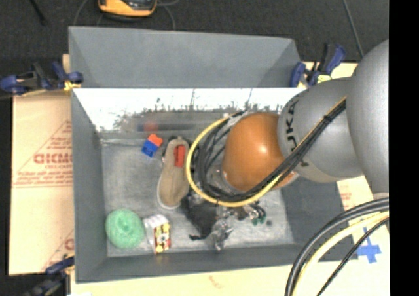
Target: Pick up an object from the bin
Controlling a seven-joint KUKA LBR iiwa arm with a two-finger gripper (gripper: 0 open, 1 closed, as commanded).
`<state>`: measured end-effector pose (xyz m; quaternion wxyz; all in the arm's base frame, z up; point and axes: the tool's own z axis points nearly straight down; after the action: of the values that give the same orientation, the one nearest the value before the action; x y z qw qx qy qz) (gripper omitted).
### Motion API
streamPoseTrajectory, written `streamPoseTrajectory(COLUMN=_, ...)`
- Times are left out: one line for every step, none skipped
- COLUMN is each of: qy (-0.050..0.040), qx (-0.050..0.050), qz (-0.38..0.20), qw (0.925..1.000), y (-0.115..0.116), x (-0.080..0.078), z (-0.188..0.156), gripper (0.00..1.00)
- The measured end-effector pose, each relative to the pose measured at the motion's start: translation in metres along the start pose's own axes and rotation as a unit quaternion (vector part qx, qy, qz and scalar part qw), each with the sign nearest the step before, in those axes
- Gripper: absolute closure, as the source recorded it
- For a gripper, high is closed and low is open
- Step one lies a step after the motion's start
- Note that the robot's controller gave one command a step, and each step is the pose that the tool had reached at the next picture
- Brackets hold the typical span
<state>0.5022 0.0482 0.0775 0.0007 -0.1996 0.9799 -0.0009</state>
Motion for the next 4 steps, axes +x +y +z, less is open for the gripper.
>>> streamPoseTrajectory(qy=-0.0017, qx=0.001, qz=-0.022, qw=0.9998, y=0.018, x=-0.007, z=0.004, gripper=0.00)
streamPoseTrajectory(qy=-0.0031, qx=0.000, qz=-0.043, qw=0.9991, y=0.013, x=0.012, z=0.004, gripper=1.00)
streamPoseTrajectory(qy=-0.0031, qx=0.000, qz=-0.043, qw=0.9991, y=0.013, x=0.012, z=0.004, gripper=1.00)
streamPoseTrajectory(qy=0.0035, qx=-0.002, qz=-0.035, qw=0.9994, y=0.012, x=0.016, z=-0.033, gripper=1.00)
